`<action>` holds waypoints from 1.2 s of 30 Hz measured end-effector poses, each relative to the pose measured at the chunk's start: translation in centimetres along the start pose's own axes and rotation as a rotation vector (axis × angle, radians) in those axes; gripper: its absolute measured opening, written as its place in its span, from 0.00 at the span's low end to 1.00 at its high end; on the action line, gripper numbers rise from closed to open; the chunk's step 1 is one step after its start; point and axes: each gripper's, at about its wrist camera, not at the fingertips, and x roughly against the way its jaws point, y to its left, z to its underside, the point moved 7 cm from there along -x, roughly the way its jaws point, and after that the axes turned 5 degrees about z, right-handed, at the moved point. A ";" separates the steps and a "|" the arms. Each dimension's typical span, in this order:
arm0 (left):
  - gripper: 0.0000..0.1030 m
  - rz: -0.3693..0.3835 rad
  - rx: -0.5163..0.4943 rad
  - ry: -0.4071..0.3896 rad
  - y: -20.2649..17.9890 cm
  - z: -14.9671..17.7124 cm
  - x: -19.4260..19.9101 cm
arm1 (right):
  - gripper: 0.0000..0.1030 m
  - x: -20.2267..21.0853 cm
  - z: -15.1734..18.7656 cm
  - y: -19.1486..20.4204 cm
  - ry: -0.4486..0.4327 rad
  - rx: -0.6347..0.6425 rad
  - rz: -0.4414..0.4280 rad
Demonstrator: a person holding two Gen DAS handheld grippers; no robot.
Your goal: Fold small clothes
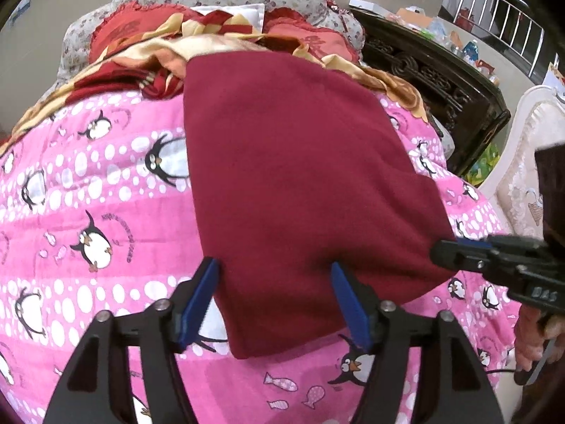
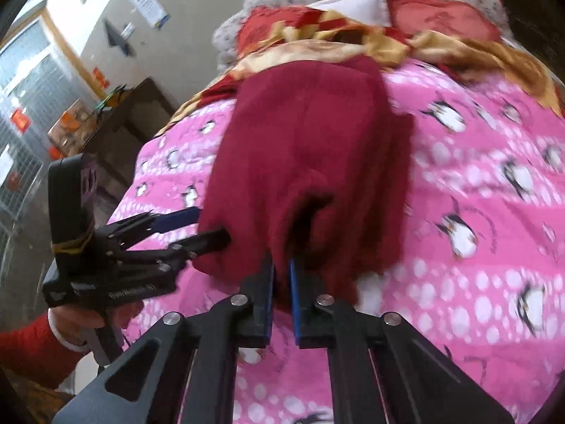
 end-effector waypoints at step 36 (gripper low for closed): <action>0.93 0.081 0.183 0.003 4.8 -4.4 -3.0 | 0.58 -3.1 -6.8 -5.2 -0.146 -0.112 0.165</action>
